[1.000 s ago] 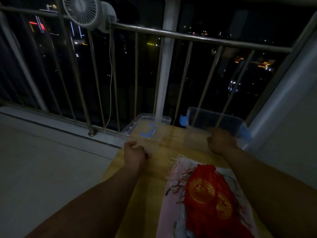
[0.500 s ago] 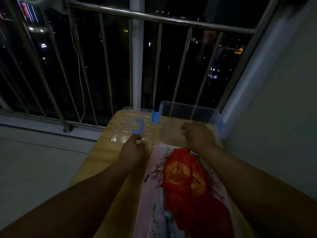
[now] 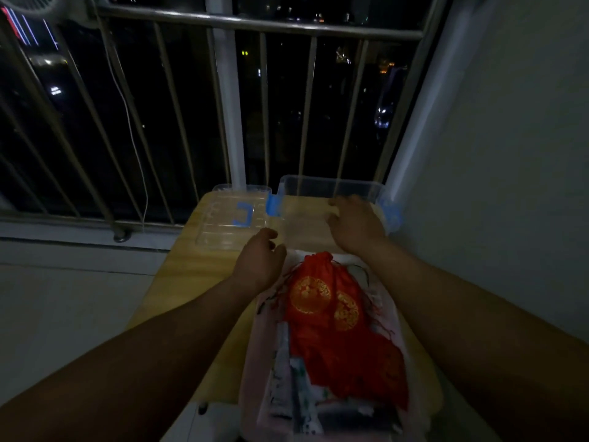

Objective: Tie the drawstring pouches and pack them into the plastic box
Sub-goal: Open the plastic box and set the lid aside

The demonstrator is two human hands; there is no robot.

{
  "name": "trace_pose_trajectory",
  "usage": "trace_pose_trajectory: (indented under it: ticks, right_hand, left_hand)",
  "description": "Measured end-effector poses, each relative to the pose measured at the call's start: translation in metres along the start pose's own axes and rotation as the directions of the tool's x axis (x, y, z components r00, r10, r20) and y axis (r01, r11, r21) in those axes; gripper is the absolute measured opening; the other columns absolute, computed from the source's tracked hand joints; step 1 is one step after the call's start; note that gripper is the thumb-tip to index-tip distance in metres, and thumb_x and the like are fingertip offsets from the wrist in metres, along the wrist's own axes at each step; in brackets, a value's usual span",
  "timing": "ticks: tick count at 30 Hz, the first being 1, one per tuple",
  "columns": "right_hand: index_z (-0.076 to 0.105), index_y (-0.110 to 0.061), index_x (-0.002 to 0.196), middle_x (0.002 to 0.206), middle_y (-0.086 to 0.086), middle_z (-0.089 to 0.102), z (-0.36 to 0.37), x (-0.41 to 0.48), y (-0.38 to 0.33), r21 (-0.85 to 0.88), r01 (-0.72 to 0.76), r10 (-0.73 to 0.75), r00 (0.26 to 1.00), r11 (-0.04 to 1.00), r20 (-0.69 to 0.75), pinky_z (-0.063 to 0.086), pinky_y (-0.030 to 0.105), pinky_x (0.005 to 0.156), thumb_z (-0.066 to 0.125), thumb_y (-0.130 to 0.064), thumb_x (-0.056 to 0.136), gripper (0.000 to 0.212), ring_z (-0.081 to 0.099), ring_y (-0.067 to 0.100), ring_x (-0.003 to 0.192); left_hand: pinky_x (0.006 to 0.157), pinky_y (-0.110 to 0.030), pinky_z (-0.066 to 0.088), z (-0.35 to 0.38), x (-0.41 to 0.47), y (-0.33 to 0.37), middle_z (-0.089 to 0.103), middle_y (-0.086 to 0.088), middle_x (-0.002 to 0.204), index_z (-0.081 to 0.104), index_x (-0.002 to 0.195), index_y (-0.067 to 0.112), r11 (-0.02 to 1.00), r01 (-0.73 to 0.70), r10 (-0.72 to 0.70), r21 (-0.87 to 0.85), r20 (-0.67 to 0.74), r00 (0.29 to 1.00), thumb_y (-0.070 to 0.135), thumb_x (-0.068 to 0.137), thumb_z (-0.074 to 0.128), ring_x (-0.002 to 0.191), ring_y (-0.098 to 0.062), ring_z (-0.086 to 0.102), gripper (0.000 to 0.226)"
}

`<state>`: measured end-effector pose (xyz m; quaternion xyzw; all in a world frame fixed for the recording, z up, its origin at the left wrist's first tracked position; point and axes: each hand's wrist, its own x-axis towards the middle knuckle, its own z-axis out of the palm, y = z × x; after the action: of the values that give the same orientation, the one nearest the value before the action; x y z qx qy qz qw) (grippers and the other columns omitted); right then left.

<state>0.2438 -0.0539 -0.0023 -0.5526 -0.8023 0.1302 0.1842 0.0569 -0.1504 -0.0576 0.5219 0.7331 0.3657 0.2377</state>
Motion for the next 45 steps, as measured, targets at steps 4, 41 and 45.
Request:
trace_pose_trajectory:
  ticks: [4,41,45]
  right_hand:
    - [0.066,-0.017,0.119,0.123,0.007,0.063,-0.006,-0.048,0.017,0.192,0.015,0.012,0.99,0.981,-0.141,0.051,0.04,0.093,0.048,-0.033,0.103,0.028,0.06,0.023,0.11]
    - [0.071,-0.019,0.09,0.097,0.005,0.074,0.026,-0.108,0.03,0.314,-0.352,0.395,0.915,0.882,-0.085,0.041,0.031,0.072,0.052,-0.035,0.1,0.027,0.066,0.024,0.089]
    - [0.051,-0.009,0.136,0.131,0.018,0.063,0.002,-0.078,0.052,0.551,-0.381,0.553,0.813,0.742,-0.183,0.041,0.031,0.084,0.062,-0.028,0.099,0.042,0.061,0.036,0.114]
  left_hand:
    - [0.085,-0.029,0.045,0.005,-0.046,0.0,0.059,-0.01,0.128,0.055,0.137,0.012,0.997,-0.076,0.077,0.017,-0.014,0.997,0.036,0.101,0.058,0.11,-0.024,0.061,0.043]
    - [0.087,-0.033,0.055,0.033,-0.054,-0.013,0.064,-0.005,0.123,0.055,0.136,0.015,0.965,0.005,-0.013,-0.261,-0.028,1.0,0.042,0.098,0.062,0.11,-0.023,0.066,0.047]
    - [0.093,-0.042,0.055,0.019,-0.011,-0.009,0.06,-0.016,0.129,0.042,0.148,0.025,0.98,0.026,-0.045,-0.2,-0.091,0.995,0.042,0.101,0.055,0.108,-0.029,0.064,0.052]
